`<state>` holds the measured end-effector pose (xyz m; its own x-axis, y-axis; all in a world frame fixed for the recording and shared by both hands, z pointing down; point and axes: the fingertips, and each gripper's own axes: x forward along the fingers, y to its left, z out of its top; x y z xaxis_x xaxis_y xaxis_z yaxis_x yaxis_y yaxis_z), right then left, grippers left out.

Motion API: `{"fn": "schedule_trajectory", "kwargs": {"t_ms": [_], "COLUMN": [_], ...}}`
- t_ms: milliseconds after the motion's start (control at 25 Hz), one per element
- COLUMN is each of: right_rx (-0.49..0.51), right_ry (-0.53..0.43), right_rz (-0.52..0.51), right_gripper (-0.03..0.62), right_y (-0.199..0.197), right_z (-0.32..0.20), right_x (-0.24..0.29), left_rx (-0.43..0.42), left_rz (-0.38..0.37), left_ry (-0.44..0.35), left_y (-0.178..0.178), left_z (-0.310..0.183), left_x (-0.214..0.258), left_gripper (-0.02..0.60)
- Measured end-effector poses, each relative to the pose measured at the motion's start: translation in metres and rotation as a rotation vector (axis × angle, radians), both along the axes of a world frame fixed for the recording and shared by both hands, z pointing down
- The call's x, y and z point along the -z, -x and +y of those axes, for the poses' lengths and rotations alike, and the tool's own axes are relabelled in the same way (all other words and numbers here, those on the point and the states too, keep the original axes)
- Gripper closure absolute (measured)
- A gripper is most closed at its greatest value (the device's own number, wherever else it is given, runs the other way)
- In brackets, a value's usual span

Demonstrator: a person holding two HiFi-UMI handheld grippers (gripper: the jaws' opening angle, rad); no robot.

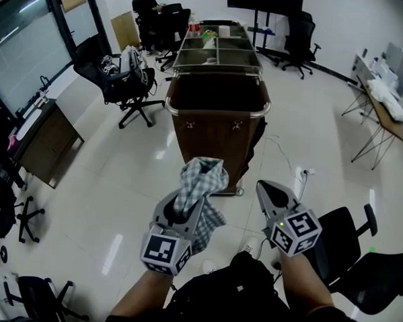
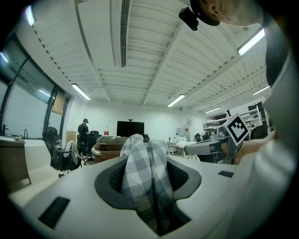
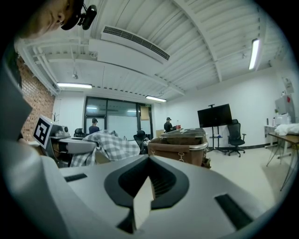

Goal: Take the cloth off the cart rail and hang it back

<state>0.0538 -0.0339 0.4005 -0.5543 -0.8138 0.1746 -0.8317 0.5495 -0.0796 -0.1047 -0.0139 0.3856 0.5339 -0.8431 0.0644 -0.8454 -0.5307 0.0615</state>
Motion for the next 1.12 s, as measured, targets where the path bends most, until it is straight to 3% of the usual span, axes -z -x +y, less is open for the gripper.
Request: {"fn": "schedule_trajectory", "kwargs": {"t_ms": [400,1120], "right_rx": [0.003,-0.020], "right_ry": [0.002,-0.017], "right_rz": [0.009,0.008], "right_gripper": [0.580,0.580], "right_y": [-0.001,-0.009], "right_z": [0.000,-0.006], "right_x": [-0.001,0.007], "left_rx": [0.018,-0.011], "left_rz": [0.039,0.034], "left_ry": [0.000,-0.028], "left_y": [0.002,-0.005], "left_z": [-0.003,-0.012], "left_x": [0.003,0.017], "left_gripper": [0.428,0.428]}}
